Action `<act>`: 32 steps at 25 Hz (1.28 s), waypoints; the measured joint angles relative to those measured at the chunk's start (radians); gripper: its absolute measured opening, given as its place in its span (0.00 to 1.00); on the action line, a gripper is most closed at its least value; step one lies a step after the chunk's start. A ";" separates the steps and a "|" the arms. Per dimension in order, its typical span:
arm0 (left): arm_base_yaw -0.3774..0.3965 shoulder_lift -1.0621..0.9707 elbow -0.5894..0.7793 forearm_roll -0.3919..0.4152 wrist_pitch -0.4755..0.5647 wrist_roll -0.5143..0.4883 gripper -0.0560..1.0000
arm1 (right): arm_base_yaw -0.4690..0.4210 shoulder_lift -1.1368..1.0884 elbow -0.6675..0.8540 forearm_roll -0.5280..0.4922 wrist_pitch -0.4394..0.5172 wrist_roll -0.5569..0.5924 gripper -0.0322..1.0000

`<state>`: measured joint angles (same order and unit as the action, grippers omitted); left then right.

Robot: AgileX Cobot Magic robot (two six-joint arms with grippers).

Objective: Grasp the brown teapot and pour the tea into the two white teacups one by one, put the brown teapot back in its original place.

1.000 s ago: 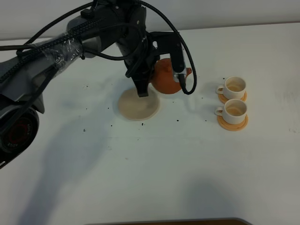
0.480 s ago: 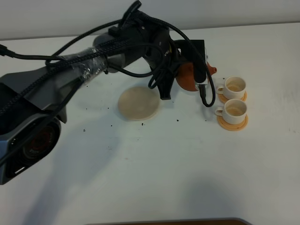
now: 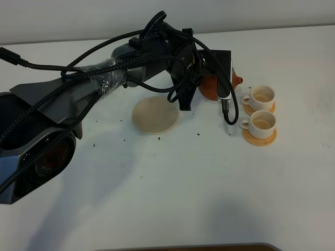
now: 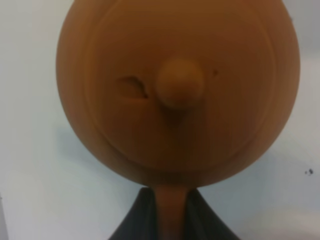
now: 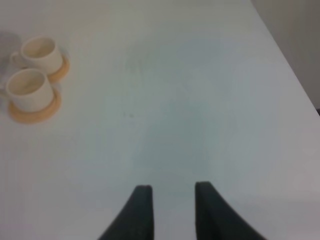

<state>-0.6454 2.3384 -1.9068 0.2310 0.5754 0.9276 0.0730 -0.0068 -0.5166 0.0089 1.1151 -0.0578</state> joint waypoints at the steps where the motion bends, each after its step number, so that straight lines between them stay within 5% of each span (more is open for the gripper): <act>1: 0.000 0.000 0.000 0.001 -0.003 -0.004 0.19 | 0.000 0.000 0.000 0.000 0.000 0.000 0.26; 13: 0.000 0.000 0.000 0.072 -0.009 -0.024 0.19 | 0.000 0.000 0.000 0.000 0.000 0.000 0.26; 32: -0.021 0.032 0.000 0.151 -0.209 0.021 0.19 | 0.000 0.000 0.000 0.000 0.000 0.000 0.26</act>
<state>-0.6662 2.3704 -1.9068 0.3821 0.3666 0.9490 0.0730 -0.0068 -0.5166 0.0089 1.1151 -0.0578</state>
